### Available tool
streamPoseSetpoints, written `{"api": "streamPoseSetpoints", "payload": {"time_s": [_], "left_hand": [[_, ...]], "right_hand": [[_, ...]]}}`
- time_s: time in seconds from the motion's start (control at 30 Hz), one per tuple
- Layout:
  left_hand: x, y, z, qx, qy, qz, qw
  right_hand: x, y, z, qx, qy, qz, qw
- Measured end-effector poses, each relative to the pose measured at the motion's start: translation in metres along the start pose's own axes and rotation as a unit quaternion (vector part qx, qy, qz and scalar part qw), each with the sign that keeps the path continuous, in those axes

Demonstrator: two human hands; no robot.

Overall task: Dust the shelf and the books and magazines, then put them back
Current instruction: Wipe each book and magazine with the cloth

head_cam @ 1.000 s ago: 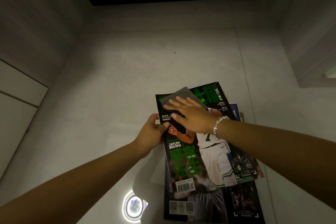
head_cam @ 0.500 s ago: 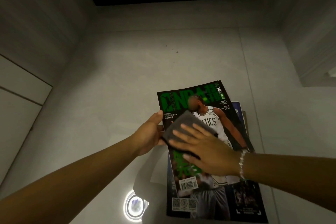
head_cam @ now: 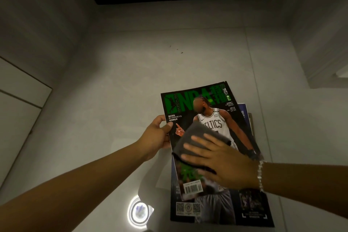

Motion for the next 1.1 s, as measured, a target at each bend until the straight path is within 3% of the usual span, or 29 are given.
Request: {"api": "streamPoseSetpoints", "payload": {"time_s": [0.1, 0.23, 0.33, 0.4, 0.53, 0.63, 0.7, 0.9, 0.97, 1.1], "left_hand": [[0.001, -0.001, 0.001, -0.025, -0.013, -0.023, 0.999], [0.001, -0.004, 0.0, -0.039, -0.034, -0.054, 0.997], [0.001, -0.007, 0.0, -0.032, -0.031, -0.077, 0.996], [0.001, -0.009, -0.001, -0.034, -0.028, -0.089, 0.995], [0.0, -0.009, -0.001, -0.027, -0.019, -0.096, 0.995], [0.0, -0.009, -0.002, -0.019, -0.016, -0.102, 0.994], [0.0, -0.01, -0.004, -0.002, -0.018, -0.111, 0.994], [-0.008, -0.017, -0.015, 0.037, -0.014, -0.156, 0.987], [-0.008, -0.018, -0.015, 0.037, -0.008, -0.159, 0.987], [-0.008, -0.019, -0.014, 0.025, -0.006, -0.166, 0.986]], "right_hand": [[0.008, 0.005, -0.023, -0.011, 0.03, 0.022, 0.999], [0.002, 0.022, -0.093, 0.006, -0.158, -0.015, 0.987], [-0.001, 0.022, -0.103, 0.032, -0.221, -0.004, 0.975], [0.003, 0.017, -0.081, 0.032, -0.196, -0.03, 0.98], [0.033, 0.003, -0.027, 0.025, -0.032, -0.018, 0.999], [0.037, 0.007, -0.033, 0.02, 0.03, 0.0, 0.999], [0.027, 0.012, -0.058, 0.029, -0.001, 0.0, 1.0], [-0.002, 0.019, -0.099, 0.042, -0.213, -0.023, 0.976], [0.001, 0.016, -0.074, 0.032, -0.204, -0.049, 0.977], [0.022, -0.001, -0.003, 0.023, -0.073, -0.036, 0.996]]}}
Point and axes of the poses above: each hand's wrist, its own x-axis away from the middle knuckle, its own y-axis out of the back of the hand, z = x × y, the point moved 2 cm from there along -x, towards the middle knuckle, and after that the axes turned 12 degrees about -z, right-handed, at the moved point
